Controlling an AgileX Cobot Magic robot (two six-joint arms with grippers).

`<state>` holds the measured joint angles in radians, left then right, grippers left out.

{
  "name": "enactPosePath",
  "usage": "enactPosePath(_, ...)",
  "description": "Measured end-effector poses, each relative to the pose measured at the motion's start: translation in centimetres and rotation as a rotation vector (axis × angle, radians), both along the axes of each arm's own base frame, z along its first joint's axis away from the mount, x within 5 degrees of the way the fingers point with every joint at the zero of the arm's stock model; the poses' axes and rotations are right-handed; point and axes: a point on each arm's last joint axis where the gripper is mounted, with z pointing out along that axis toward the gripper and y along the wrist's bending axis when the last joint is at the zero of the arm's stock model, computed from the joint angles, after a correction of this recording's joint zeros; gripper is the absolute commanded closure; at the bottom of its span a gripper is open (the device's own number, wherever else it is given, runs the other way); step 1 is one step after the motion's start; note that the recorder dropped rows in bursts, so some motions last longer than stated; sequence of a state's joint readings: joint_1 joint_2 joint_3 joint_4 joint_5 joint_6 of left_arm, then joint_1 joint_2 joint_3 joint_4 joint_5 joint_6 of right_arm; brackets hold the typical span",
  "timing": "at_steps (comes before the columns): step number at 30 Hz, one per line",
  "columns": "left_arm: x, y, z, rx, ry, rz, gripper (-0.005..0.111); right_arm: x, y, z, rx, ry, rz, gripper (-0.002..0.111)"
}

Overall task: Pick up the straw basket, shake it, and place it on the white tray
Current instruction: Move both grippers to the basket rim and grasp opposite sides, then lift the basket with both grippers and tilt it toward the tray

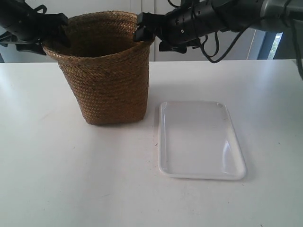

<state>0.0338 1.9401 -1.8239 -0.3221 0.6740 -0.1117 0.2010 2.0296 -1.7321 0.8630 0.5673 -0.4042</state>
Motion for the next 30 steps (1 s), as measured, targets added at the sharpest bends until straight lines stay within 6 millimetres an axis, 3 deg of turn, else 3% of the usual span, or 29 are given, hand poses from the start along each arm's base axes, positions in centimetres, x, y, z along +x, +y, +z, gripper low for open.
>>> enactPosePath(3, 0.4, -0.1, -0.7, -0.025, 0.009, 0.005, 0.037, 0.5, 0.2, -1.2, 0.037, 0.033, -0.015, 0.058)
enactPosePath(5, 0.5, -0.2, -0.9, -0.035, 0.013, 0.005, 0.064, 0.7, 0.3, -1.7, 0.049, 0.049, -0.012, 0.086)
enactPosePath(6, 0.5, -0.3, -1.0, -0.047, 0.020, 0.002, 0.089, 0.7, 0.4, -1.6, 0.054, 0.052, -0.008, 0.106)
enactPosePath(7, 0.4, -0.5, -1.1, -0.077, 0.039, -0.006, 0.106, 0.6, 0.5, -1.6, 0.070, 0.064, -0.005, 0.108)
enactPosePath(13, 0.0, -1.1, -0.9, -0.117, 0.076, -0.041, 0.107, 0.3, 0.7, -1.1, 0.098, 0.076, -0.007, 0.108)
enactPosePath(17, -0.9, -1.2, 0.8, -0.112, 0.052, -0.056, 0.107, -0.5, 0.6, 0.6, 0.045, 0.032, 0.009, 0.108)
enactPosePath(25, -5.5, -2.7, 7.7, -0.026, -0.095, -0.136, 0.107, -4.8, -0.4, 7.6, -0.032, -0.108, 0.032, 0.108)
enactPosePath(30, -9.0, -4.8, 10.6, 0.051, -0.187, -0.200, 0.107, -7.9, -1.3, 9.6, -0.060, -0.144, 0.035, 0.108)
